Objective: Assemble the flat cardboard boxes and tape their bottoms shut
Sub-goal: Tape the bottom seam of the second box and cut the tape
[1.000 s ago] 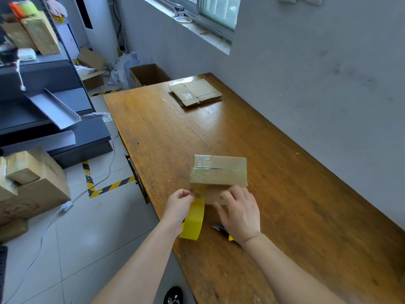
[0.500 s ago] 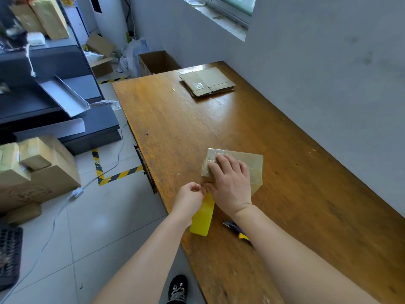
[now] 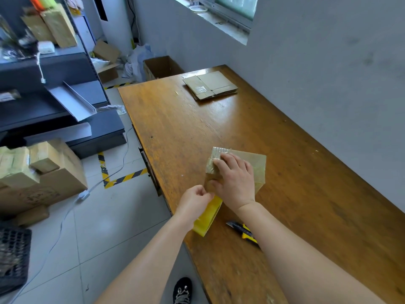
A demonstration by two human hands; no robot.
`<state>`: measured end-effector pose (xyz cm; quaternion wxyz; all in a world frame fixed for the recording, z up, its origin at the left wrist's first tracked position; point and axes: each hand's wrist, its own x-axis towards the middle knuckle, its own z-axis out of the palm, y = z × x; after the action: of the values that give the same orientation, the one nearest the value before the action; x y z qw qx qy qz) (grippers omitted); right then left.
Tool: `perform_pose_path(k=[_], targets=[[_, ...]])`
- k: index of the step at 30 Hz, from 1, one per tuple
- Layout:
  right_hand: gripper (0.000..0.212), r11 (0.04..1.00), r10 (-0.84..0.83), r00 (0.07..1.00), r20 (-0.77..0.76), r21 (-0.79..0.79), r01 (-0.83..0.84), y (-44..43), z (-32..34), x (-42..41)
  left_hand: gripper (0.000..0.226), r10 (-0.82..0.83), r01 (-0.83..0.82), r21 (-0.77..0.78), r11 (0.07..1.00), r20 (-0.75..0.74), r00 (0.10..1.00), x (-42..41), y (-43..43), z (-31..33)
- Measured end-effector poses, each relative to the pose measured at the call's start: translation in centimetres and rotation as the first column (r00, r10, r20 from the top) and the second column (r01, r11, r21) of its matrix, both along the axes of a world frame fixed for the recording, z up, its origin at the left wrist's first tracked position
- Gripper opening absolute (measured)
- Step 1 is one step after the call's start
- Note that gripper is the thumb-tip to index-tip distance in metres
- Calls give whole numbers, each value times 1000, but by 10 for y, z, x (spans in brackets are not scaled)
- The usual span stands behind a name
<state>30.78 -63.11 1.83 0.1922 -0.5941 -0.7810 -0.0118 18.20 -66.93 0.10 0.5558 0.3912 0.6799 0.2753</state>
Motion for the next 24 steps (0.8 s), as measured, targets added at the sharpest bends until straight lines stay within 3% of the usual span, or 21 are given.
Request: perform_pose_path(k=[5, 11, 13, 17, 21, 24], targets=[[47, 999, -9, 1000, 1, -52, 9, -4, 5, 1, 22, -80, 99, 108, 989, -170, 982, 3, -10, 2], [49, 996, 4, 1000, -8, -92, -5, -7, 8, 6, 16, -179, 274, 174, 946, -423, 888, 10, -14, 5], [50, 994, 11, 1000, -16, -110, -13, -7, 9, 8, 14, -207, 300, 174, 938, -413, 887, 10, -14, 8], [52, 992, 29, 999, -24, -124, -32, -9, 11, 11, 39, -280, 353, 191, 916, -327, 903, 9, -15, 14], [61, 988, 12, 1000, -22, -154, -15, -9, 12, 19, 31, -360, 536, 258, 804, -505, 784, 9, -28, 5], [64, 987, 29, 999, -30, -157, -34, -12, 11, 26, 23, -463, 717, 218, 663, -634, 620, 2, -37, -10]])
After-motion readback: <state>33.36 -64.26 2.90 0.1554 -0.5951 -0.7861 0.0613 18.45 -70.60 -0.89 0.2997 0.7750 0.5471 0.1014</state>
